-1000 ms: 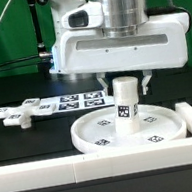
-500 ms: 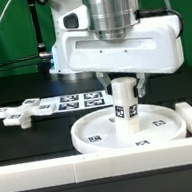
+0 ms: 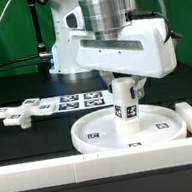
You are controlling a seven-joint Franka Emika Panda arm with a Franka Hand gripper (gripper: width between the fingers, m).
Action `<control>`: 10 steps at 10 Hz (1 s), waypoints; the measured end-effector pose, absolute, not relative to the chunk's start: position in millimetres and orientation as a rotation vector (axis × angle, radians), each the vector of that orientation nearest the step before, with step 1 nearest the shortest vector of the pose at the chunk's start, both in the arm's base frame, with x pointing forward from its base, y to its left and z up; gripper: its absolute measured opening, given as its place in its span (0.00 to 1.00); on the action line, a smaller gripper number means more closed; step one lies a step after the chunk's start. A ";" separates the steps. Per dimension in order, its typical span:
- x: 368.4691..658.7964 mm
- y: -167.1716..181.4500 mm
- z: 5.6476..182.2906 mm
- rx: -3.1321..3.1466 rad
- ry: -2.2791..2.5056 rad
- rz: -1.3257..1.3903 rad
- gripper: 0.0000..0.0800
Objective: Assemble round table
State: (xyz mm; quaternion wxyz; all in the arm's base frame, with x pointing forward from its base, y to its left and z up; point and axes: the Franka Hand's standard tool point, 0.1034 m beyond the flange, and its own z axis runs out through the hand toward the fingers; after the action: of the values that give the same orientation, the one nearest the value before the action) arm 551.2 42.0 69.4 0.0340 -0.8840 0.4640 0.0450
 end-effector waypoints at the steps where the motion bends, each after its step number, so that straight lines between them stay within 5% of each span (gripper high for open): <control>1: 552.1 42.2 70.0 -2.756 1.363 0.126 0.72; 4: 553.3 45.7 74.7 -2.940 0.886 0.082 0.81; 10: 545.3 43.6 79.1 -2.963 0.796 0.072 0.81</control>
Offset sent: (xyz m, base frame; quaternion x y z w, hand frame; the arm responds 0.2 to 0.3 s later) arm -0.0085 0.0096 0.0082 -0.0122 -0.0474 -0.2474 0.9677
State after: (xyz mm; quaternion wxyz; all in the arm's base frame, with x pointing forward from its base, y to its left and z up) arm 545.3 43.6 79.1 0.0363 -0.9648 0.2593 0.0234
